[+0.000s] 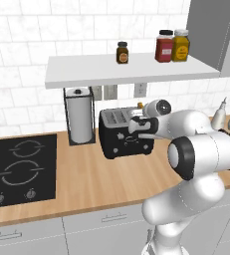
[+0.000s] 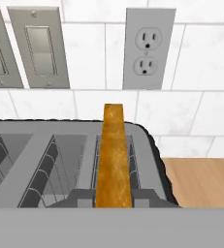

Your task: Start the toaster. Once the lever pops up, take the bread to the plate on the dining counter.

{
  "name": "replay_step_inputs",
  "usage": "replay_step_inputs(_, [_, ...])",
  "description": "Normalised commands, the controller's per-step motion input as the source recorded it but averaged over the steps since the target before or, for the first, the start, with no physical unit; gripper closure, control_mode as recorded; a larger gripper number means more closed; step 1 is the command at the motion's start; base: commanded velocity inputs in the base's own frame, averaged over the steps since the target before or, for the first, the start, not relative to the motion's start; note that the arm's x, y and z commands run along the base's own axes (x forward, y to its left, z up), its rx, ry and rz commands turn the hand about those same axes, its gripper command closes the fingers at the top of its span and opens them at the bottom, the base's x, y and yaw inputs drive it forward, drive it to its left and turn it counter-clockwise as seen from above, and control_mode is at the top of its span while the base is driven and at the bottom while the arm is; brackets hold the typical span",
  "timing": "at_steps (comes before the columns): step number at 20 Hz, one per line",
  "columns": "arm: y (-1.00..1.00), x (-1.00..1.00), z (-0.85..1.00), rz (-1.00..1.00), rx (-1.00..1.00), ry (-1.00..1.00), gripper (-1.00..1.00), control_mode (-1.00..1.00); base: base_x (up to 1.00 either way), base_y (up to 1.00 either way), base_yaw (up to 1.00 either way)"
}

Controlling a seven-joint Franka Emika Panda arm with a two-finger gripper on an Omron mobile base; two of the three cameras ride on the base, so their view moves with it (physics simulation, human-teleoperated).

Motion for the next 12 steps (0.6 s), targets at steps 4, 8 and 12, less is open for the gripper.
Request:
replay_step_inputs(4, [0.0, 0.0, 0.0, 0.0, 0.0, 0.0, 1.0, -1.0, 0.0, 0.0, 0.0])
replay_step_inputs(8, [0.0, -0.11, 0.03, -0.02, 0.0, -0.04, 1.0, -1.0, 0.0, 0.0, 0.0])
replay_step_inputs(12, [0.0, -0.13, 0.36, -0.02, 0.0, -0.06, 1.0, -1.0, 0.0, 0.0, 0.0])
